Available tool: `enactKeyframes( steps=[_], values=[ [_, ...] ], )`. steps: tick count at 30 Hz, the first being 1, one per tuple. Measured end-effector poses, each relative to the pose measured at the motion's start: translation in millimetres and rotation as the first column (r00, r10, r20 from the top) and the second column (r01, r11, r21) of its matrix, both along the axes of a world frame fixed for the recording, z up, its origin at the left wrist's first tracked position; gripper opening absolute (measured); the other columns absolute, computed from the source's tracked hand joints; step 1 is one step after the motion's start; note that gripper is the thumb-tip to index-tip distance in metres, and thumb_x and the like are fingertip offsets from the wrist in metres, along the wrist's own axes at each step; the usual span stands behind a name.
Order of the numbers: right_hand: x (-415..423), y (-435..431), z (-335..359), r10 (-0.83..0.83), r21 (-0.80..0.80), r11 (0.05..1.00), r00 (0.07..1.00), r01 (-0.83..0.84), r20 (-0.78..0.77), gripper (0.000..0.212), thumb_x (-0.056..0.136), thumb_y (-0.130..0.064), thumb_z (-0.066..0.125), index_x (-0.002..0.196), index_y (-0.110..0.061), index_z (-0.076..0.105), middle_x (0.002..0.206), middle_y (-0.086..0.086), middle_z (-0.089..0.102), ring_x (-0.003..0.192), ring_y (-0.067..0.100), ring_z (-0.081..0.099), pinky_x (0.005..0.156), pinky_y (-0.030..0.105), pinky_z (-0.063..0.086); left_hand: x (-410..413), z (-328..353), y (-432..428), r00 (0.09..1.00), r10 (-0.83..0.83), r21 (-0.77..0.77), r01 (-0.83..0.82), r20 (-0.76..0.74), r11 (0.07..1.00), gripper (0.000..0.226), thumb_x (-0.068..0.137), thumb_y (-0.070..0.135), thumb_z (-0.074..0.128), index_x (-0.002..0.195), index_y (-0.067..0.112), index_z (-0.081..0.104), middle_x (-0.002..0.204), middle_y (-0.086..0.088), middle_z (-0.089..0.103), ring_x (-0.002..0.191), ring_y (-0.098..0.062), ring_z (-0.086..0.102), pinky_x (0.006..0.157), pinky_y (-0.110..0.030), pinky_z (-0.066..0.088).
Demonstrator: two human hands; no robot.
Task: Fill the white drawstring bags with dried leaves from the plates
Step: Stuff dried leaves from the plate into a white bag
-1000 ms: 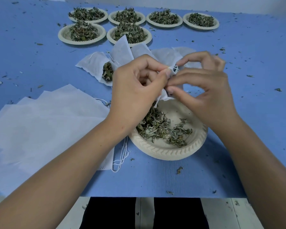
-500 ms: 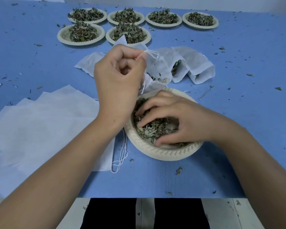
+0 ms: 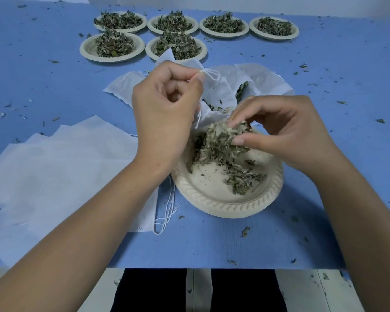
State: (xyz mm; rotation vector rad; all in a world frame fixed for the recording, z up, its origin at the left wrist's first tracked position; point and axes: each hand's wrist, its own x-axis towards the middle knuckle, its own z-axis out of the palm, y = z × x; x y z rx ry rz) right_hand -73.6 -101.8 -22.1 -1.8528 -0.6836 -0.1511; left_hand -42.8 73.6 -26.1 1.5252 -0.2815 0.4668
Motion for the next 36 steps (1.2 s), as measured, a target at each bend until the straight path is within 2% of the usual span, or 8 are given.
enactKeyframes(
  steps=[5,8,13,17,20,24,30,36],
  values=[
    [2,2,-1,-0.054,0.338,0.939,0.998,0.057,-0.017,0.018,0.069,-0.018,0.083,0.082,-0.026,0.074,0.079,-0.010,0.073,0.075,0.009,0.067,0.073,0.025,0.055,-3,0,-3,0.998,-0.060,0.051,0.061,-0.009,0.997,0.014,0.091,0.006,0.065,0.078,0.013,0.063,0.050,0.000,0.055,0.041,-0.006,0.047,0.044,-0.020,0.040],
    [3,5,-2,-0.146,0.409,0.901,0.989,0.144,-0.027,0.016,0.069,-0.019,0.080,0.080,-0.030,0.075,0.077,-0.012,0.072,0.073,0.008,0.065,0.074,0.026,0.053,-3,0,-3,0.996,-0.087,0.076,0.087,0.000,0.993,0.017,0.090,0.007,0.066,0.077,0.015,0.062,0.049,0.000,0.053,0.040,-0.008,0.047,0.044,-0.024,0.040],
    [4,10,-12,-0.420,0.138,0.905,0.895,0.402,0.152,0.021,0.075,-0.012,0.078,0.083,-0.028,0.066,0.078,-0.014,0.065,0.074,0.003,0.053,0.072,0.025,0.041,-5,-1,-2,0.986,-0.163,0.118,0.159,0.027,0.980,0.017,0.089,0.006,0.065,0.077,0.018,0.063,0.050,0.011,0.054,0.043,-0.004,0.049,0.046,-0.020,0.040],
    [4,11,-17,-0.383,-0.066,0.892,0.824,0.447,0.417,0.013,0.077,0.000,0.070,0.086,-0.010,0.070,0.085,0.003,0.064,0.077,0.011,0.057,0.067,0.024,0.043,-7,-2,-4,0.975,-0.221,0.149,0.215,0.025,0.965,0.019,0.089,0.005,0.066,0.077,0.019,0.062,0.050,0.013,0.054,0.046,-0.005,0.049,0.048,-0.022,0.040],
    [7,8,-16,-0.300,-0.077,0.929,0.858,0.363,0.417,0.017,0.078,0.002,0.075,0.094,0.001,0.069,0.096,0.011,0.060,0.075,0.024,0.058,0.065,0.030,0.048,-5,-2,-4,0.985,-0.170,0.128,0.167,0.008,0.978,0.017,0.090,0.006,0.067,0.077,0.017,0.063,0.050,0.008,0.055,0.045,-0.005,0.050,0.048,-0.021,0.041],
    [7,6,-14,-0.245,-0.023,0.962,0.897,0.272,0.369,0.028,0.080,0.000,0.076,0.105,-0.002,0.063,0.100,0.010,0.058,0.081,0.023,0.060,0.072,0.028,0.051,-3,-1,-3,0.994,-0.111,0.098,0.111,-0.005,0.989,0.017,0.090,0.008,0.067,0.076,0.017,0.063,0.049,0.007,0.054,0.043,-0.006,0.049,0.047,-0.023,0.040],
    [5,12,-18,-0.204,-0.118,0.938,0.795,0.326,0.571,0.004,0.084,0.001,0.072,0.088,0.001,0.072,0.086,0.008,0.069,0.077,0.018,0.061,0.076,0.025,0.049,-5,-3,-4,0.990,-0.142,0.115,0.141,0.006,0.983,0.015,0.089,0.007,0.067,0.077,0.016,0.064,0.050,0.005,0.055,0.045,-0.010,0.049,0.046,-0.023,0.039],
    [8,11,-19,-0.208,-0.228,0.852,0.705,0.471,0.678,0.011,0.089,-0.006,0.066,0.084,-0.004,0.075,0.086,0.002,0.072,0.076,0.025,0.055,0.069,0.031,0.047,-6,-3,-5,0.987,-0.162,0.138,0.160,0.005,0.977,0.016,0.089,0.006,0.067,0.077,0.017,0.064,0.049,0.012,0.056,0.046,-0.007,0.051,0.048,-0.021,0.041]
  ],
)
